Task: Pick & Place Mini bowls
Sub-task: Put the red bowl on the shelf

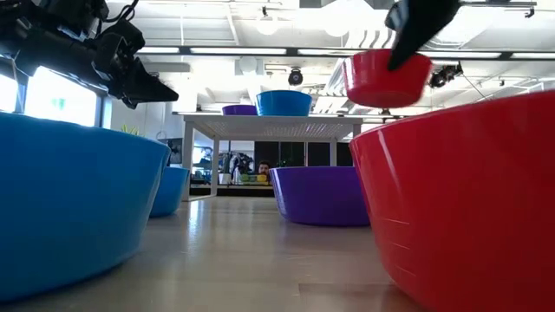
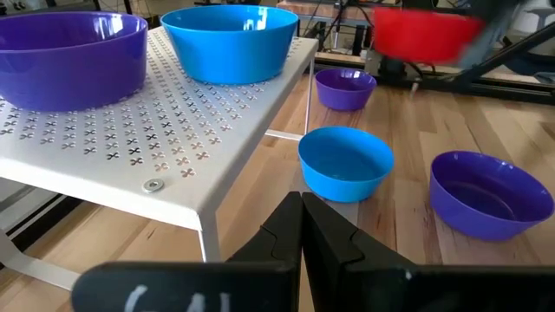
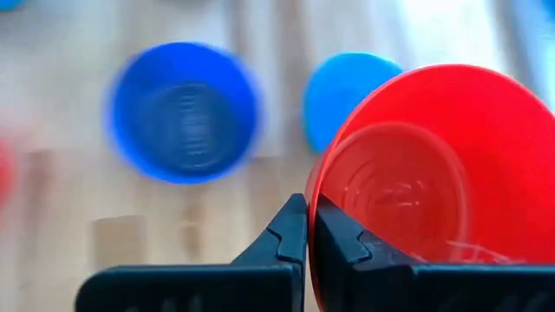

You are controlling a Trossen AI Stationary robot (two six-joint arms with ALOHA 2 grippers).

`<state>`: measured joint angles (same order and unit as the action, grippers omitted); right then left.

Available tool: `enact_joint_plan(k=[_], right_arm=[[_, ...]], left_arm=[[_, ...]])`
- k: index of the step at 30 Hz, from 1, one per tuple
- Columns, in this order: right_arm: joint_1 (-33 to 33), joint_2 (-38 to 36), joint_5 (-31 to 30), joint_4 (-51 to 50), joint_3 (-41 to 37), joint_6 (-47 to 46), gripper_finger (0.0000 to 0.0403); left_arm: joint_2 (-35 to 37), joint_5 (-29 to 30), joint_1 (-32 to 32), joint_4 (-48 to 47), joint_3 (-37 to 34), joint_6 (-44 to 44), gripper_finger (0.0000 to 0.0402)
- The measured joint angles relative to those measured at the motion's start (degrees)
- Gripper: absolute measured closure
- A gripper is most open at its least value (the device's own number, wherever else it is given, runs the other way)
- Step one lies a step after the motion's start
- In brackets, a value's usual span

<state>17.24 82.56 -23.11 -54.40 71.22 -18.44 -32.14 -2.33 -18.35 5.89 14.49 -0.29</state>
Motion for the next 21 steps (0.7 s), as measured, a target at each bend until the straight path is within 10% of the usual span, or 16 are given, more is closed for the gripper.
enact_joint_plan(k=[10, 21], right_arm=[[-23.8, 0.0, 3.1, -2.1, 9.0, 16.1, 0.0402], [-45.2, 4.1, 19.6, 10.6, 10.7, 35.3, 0.0402]], left_arm=[[0.0, 0.0, 0.0, 0.0, 0.0, 0.0, 0.0401], [0.0, 2.9, 0.0, 0.4, 0.0, 0.0, 0.0401]])
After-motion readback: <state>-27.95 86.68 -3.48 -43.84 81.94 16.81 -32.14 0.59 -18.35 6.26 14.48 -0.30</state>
